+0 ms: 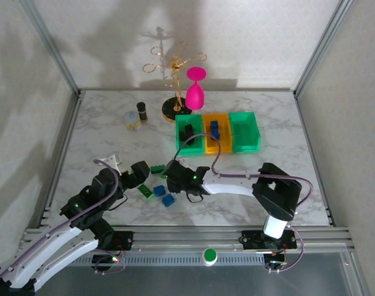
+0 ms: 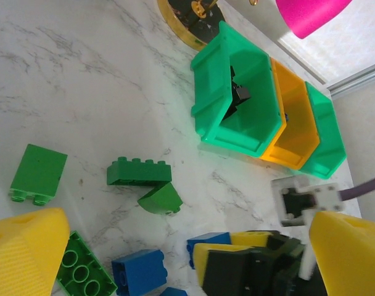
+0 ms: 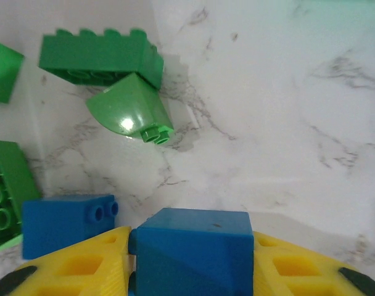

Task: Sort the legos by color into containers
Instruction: Pick up the lego from the bottom-center of the table, then place the lego in the container.

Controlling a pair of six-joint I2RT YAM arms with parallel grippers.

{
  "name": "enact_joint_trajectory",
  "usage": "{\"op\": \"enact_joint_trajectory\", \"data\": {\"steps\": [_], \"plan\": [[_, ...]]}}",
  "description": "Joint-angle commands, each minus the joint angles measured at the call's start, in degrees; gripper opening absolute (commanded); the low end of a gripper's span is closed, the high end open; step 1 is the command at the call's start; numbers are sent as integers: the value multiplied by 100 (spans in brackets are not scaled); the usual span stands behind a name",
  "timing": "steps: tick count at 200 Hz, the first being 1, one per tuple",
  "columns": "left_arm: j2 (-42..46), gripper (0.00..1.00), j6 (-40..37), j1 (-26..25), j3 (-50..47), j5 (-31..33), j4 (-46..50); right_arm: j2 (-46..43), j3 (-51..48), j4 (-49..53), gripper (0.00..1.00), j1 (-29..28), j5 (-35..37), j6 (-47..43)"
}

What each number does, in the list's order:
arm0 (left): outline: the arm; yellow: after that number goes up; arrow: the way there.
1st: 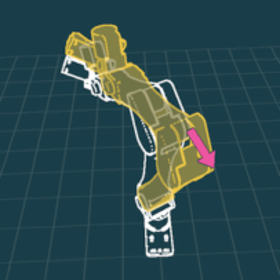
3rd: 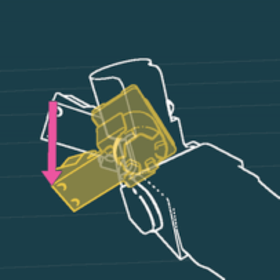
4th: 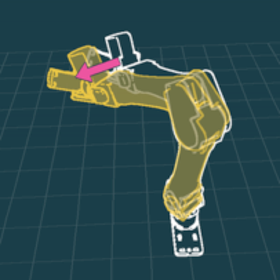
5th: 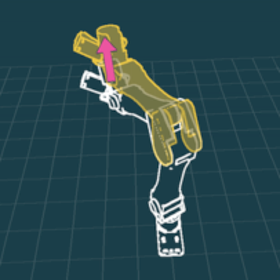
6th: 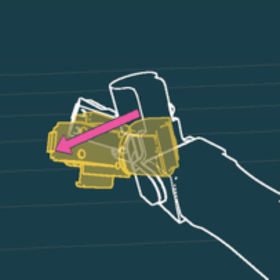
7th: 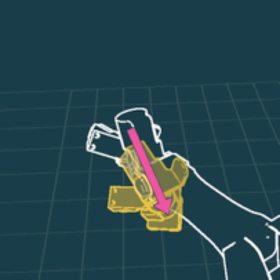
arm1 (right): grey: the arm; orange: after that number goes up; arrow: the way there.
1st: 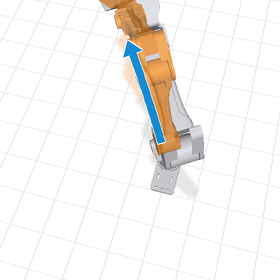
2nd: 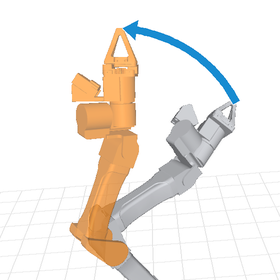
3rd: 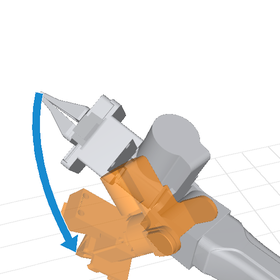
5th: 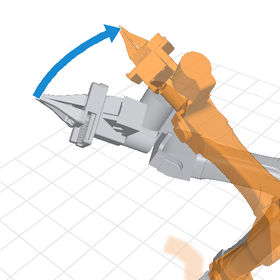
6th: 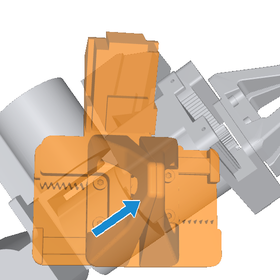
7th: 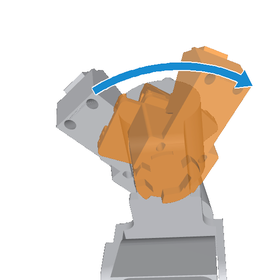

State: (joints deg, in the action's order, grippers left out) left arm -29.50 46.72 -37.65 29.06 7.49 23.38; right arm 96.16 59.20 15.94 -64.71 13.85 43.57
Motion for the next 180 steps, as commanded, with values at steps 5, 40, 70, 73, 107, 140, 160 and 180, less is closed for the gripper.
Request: {"op": "enact_joint_trajectory", "data": {"steps": [5,40,70,73,107,140,160,180], "plan": [[-167,100,-122,65,155,-413,-470,-704,-240,345,41,302,152,84],[-753,100,-217,56,284,-754,-1034,-1362,-322,708,41,1164,212,-251],[-1200,100,-292,56,382,-807,-1573,-1396,-136,638,41,2097,172,-757],[-1245,100,-301,56,392,-805,-1619,-1371,-111,601,41,2185,179,-808],[-1721,100,-392,56,507,-839,-2024,-768,370,146,41,2974,83,-1348],[-2019,100,-405,56,564,-802,-2340,-8,994,-184,40,3345,109,-1646],[-2186,100,-433,56,586,-759,-2471,429,1319,-334,40,3542,46,-1728],[-2326,100,-512,56,641,-749,-2508,766,1647,-405,40,3629,38,-1841]]}}
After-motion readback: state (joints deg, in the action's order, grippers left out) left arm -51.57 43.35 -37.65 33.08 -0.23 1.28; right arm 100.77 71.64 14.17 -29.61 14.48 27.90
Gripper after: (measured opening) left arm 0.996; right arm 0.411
